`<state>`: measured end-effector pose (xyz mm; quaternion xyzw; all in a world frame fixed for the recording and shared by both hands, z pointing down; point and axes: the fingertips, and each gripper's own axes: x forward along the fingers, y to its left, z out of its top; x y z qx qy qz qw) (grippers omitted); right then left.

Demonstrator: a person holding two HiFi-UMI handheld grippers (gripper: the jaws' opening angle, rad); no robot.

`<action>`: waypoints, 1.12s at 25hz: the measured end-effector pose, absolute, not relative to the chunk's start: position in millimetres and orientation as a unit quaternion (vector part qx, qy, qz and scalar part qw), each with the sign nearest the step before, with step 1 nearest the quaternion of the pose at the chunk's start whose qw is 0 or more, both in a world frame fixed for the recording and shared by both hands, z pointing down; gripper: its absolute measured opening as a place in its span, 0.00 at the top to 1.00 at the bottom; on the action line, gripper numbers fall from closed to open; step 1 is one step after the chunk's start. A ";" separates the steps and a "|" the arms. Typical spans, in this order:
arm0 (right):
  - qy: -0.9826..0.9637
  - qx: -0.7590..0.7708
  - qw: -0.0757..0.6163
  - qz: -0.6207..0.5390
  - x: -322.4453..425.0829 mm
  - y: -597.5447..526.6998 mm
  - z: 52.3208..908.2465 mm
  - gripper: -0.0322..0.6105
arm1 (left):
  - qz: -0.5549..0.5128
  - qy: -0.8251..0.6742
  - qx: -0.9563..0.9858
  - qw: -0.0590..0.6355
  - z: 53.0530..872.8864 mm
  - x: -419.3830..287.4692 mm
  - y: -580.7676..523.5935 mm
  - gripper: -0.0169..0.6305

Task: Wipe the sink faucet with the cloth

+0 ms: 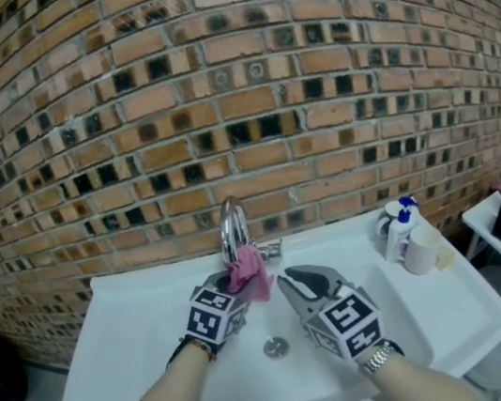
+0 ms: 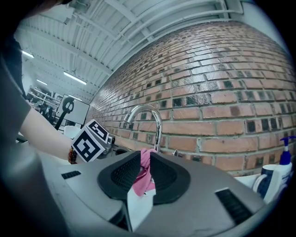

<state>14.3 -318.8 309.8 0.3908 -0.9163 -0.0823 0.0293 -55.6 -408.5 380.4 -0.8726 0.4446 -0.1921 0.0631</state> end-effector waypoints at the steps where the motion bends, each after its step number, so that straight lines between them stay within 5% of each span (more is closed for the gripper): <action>1: -0.916 0.391 0.030 -0.083 14.0 -319.1 309.7 0.83 | -0.188 0.445 -0.874 0.063 377.7 -55.6 -404.8 0.82; 28: -0.907 0.412 0.036 -0.073 -0.7 -278.5 290.8 0.85 | -0.102 0.446 -0.887 0.062 340.9 -64.9 -284.5 0.83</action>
